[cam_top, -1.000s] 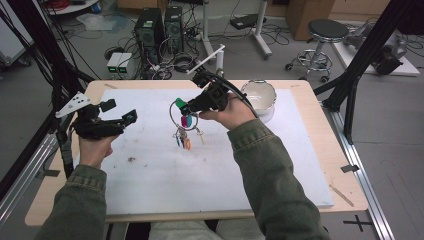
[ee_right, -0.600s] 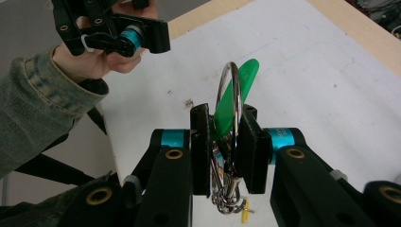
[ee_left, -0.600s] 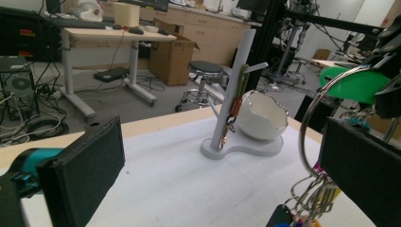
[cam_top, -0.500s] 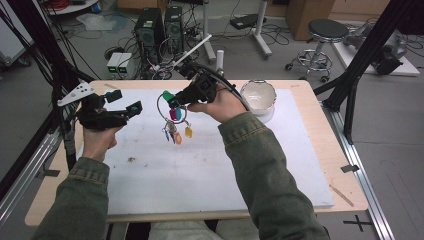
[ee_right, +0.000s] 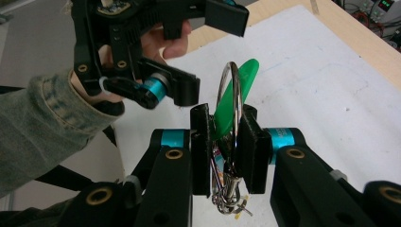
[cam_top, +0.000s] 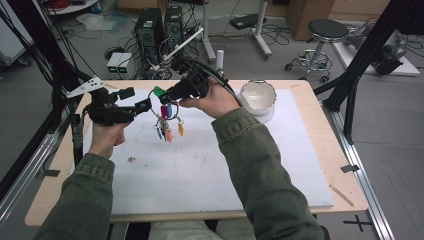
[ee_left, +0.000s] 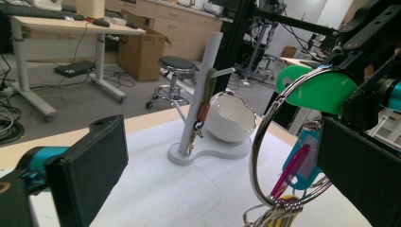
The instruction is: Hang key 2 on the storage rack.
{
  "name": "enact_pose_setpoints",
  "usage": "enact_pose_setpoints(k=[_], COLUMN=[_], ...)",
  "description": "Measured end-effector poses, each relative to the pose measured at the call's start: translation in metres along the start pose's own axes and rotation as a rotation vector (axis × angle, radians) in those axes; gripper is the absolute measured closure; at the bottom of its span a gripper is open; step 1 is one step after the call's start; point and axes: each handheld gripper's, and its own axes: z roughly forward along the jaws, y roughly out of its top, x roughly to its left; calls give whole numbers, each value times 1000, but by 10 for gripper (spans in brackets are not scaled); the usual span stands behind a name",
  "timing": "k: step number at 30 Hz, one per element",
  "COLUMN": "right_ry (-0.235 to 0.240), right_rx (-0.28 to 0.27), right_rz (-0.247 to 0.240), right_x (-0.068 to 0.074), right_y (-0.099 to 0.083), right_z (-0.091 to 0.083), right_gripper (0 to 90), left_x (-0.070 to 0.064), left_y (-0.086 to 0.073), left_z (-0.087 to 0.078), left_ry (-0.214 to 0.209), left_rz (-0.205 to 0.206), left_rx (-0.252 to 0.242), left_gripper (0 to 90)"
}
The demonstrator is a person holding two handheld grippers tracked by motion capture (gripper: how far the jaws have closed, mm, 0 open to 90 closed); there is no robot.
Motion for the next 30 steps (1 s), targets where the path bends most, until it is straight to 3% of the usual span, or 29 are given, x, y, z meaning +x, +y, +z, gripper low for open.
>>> enact_pose_setpoints(k=[5,12,14,16,17,18,23,25,30], right_ry=[11,15,15,15,16,18,19,20,-10], right_rx=[-6,-22,-17,-18,-16,-16,-33,-47,-70], right_rz=[4,10,10,8,8,13,44,58,79], right_x=[0,-1,0,1,1,1,-3,-5,-7], right_y=[1,1,1,2,2,2,-2,-5,-11], right_z=[-1,-2,0,2,3,3,5,6,4], right_gripper=[772,772,772,772,771,772,765,754,594], left_x=[-1,-3,-5,-5,-6,-6,-10,-12,-14], left_y=[-1,-1,-3,-4,-4,-4,-5,-5,-5], left_z=[2,3,5,7,7,7,9,9,8], left_ry=[-49,-72,-68,-77,-60,-43,-19,-2,11], left_rz=[-8,-20,8,-5,-5,-4,-27,-10,34], left_rx=[-3,2,24,44,46,43,84,73,62], left_gripper=[217,427,564,672,784,832,859,859,862])
